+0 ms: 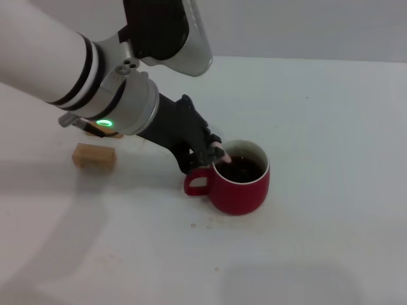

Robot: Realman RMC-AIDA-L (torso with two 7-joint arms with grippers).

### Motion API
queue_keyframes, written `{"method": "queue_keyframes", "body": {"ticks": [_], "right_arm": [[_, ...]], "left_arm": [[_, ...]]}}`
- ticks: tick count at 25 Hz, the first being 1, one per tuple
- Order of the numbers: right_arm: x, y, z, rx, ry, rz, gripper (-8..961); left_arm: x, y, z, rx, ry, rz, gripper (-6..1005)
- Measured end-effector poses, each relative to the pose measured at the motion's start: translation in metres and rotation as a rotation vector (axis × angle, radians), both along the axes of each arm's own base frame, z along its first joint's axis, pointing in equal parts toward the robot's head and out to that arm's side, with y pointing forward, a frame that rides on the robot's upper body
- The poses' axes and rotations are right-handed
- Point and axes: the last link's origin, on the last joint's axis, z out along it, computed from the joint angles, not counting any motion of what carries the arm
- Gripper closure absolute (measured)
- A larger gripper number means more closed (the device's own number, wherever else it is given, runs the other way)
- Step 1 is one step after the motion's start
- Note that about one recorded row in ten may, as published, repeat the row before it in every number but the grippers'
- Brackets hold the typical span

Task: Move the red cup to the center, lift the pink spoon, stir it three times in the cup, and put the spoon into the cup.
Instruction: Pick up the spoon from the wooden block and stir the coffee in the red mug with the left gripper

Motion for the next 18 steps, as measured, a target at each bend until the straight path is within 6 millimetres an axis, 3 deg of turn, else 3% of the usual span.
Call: {"method": "queue_keyframes", "body": {"ticks": [9, 18], "right_arm": [[0.0, 0.001, 0.0, -0.006, -0.001, 0.003, 952], [0.0, 0.001, -0.002, -0.015, -0.001, 0.005, 952]], "left_arm": [[-0.012, 0.009, 0.011, 0.06, 0.017, 0.053, 857], [-0.001, 0.016, 0.0, 0.04, 0.009, 0.028, 857]]}}
